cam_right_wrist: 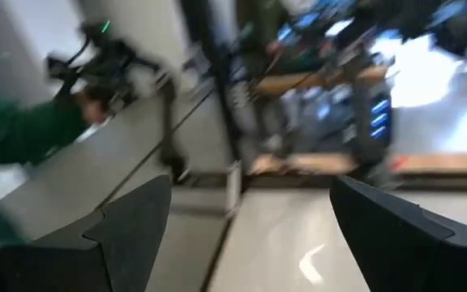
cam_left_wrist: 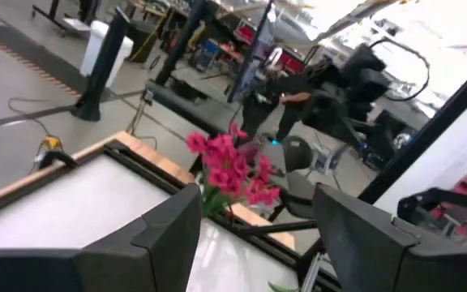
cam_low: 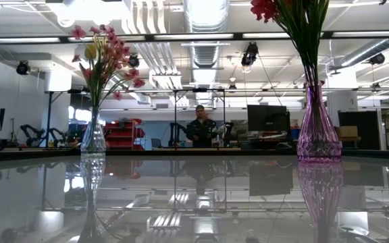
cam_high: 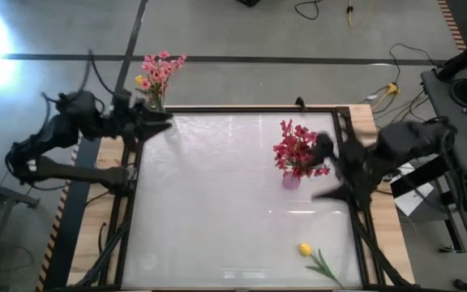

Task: Sort flowers into vase by color
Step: Put the yellow tulip into the transparent vase

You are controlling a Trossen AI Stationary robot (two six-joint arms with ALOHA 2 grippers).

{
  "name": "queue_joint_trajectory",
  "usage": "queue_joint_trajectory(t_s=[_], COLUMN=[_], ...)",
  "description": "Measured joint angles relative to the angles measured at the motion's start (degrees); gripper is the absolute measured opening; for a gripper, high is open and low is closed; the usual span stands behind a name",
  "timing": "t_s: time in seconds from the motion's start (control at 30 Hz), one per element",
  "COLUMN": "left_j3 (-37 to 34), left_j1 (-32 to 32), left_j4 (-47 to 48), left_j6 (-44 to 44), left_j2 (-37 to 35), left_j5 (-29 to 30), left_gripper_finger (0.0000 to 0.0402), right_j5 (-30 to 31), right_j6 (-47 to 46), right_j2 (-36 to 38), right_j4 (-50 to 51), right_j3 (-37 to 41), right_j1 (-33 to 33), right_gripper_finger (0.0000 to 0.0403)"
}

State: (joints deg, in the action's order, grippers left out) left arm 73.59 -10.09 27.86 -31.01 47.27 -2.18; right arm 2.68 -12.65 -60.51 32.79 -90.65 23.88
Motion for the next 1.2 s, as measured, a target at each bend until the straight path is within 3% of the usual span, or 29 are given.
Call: queue_joint_trajectory(t_s=[0.17,0.37,0.57,0.8,0.9,1.0,1.07,1.2], left_j3=[-1.71,-2.36,-2.77,-5.05,-6.58,-7.87,-8.50,-8.71], left_j1=[12.30,21.26,24.74,27.02,28.29,30.18,32.30,38.57], left_j4=[-1.54,-1.75,-1.21,1.68,1.38,0.96,1.05,0.96], left_j6=[-1.13,-1.27,-0.83,-1.86,-2.68,-4.19,-5.19,-6.60], left_j2=[2.31,4.76,6.33,7.95,8.87,9.83,10.62,11.53], left_j5=[12.49,20.35,21.77,21.77,21.75,21.75,21.63,21.82], left_gripper_finger=[0.0223,0.0223,0.0223,0.0223,0.0223,0.0223,0.0223,0.0223], right_j5=[2.44,7.88,11.49,10.28,4.85,-7.01,-12.70,-13.45], right_j6=[-6.69,-24.31,-46.72,-74.85,-84.58,-87.92,-86.75,-84.41], right_j2=[-2.66,-6.33,-14.51,-25.38,-30.39,-35.46,-37.83,-40.38], right_j4=[2.89,10.13,14.20,21.80,30.67,36.47,34.87,26.19], right_j3=[0.02,0.00,0.00,0.02,0.05,1.57,3.91,9.78], right_j1=[10.81,23.38,31.40,34.63,35.88,36.39,36.39,35.69], right_gripper_finger=[0.0329,0.0329,0.0329,0.0329,0.0329,0.0329,0.0329,0.0329])
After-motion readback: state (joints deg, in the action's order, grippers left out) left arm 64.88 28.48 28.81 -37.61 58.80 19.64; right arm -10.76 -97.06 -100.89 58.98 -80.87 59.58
